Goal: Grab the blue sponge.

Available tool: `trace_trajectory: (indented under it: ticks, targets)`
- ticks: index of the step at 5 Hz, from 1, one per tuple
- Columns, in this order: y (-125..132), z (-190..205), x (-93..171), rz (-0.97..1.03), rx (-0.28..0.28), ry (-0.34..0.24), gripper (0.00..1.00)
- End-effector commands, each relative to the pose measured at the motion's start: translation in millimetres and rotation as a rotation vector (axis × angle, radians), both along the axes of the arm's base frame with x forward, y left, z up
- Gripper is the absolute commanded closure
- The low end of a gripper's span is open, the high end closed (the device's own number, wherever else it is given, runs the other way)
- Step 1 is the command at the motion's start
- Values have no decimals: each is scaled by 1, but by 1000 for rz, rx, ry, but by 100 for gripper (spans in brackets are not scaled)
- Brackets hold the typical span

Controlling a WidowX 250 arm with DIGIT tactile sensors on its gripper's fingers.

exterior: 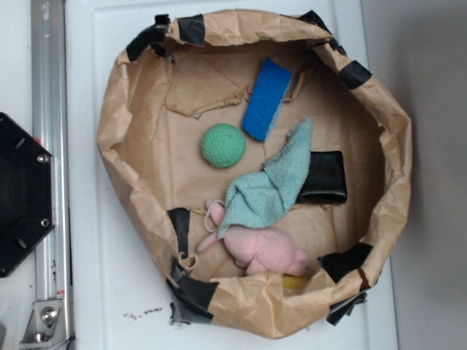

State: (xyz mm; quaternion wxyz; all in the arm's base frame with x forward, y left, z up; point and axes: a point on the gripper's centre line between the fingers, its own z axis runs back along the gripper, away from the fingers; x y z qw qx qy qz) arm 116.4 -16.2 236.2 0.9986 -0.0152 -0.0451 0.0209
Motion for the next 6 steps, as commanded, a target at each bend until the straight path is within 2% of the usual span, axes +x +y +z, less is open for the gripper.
trace_trajectory:
  ticks: [1, 2, 3, 4, 5, 6]
  targets:
    - [0, 0, 0, 0, 0, 0, 0]
    - [1, -18, 50, 152, 30, -62, 0]
    - [9, -40, 98, 368, 11, -20, 0]
    - [21, -73, 130, 599, -8, 3, 0]
    - [40, -111, 149, 747, -17, 30, 0]
    - [62, -155, 159, 790, 45, -51, 0]
